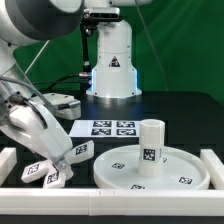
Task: Assemble round table
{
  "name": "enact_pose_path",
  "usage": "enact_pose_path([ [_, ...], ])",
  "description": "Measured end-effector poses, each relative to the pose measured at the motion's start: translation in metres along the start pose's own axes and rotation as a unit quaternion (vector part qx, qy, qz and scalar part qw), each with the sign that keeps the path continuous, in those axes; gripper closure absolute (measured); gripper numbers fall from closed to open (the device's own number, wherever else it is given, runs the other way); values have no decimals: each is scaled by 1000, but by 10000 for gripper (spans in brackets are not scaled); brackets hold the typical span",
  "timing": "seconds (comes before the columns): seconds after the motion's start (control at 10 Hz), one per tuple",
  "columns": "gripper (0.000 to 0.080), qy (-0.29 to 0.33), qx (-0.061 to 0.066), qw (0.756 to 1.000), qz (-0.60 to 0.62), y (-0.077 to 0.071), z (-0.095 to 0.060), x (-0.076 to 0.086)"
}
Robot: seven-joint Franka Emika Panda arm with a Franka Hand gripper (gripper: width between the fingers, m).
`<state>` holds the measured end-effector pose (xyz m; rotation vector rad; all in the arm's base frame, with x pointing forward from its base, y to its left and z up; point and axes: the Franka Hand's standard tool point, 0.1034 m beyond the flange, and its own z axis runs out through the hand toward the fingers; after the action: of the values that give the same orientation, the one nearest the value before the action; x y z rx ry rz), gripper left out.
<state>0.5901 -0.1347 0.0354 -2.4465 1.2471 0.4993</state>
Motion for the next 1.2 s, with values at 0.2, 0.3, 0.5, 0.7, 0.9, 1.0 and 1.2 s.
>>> enact_pose_path([
  [0.2,151,4,4,1000,-2,-3,-8,0],
  [0.3,151,6,5,1000,-2,-3,-8,-1],
  [0.5,151,5,3,1000,-3,-5,-4,-3],
  [0.7,151,7,1,1000,-2,-3,4,-4],
  [0.9,151,6,-1,1000,2,1,10,-5],
  [1.0,151,5,-1,1000,2,2,11,-6],
  [1.2,151,4,-2,1000,4,2,12,-6],
])
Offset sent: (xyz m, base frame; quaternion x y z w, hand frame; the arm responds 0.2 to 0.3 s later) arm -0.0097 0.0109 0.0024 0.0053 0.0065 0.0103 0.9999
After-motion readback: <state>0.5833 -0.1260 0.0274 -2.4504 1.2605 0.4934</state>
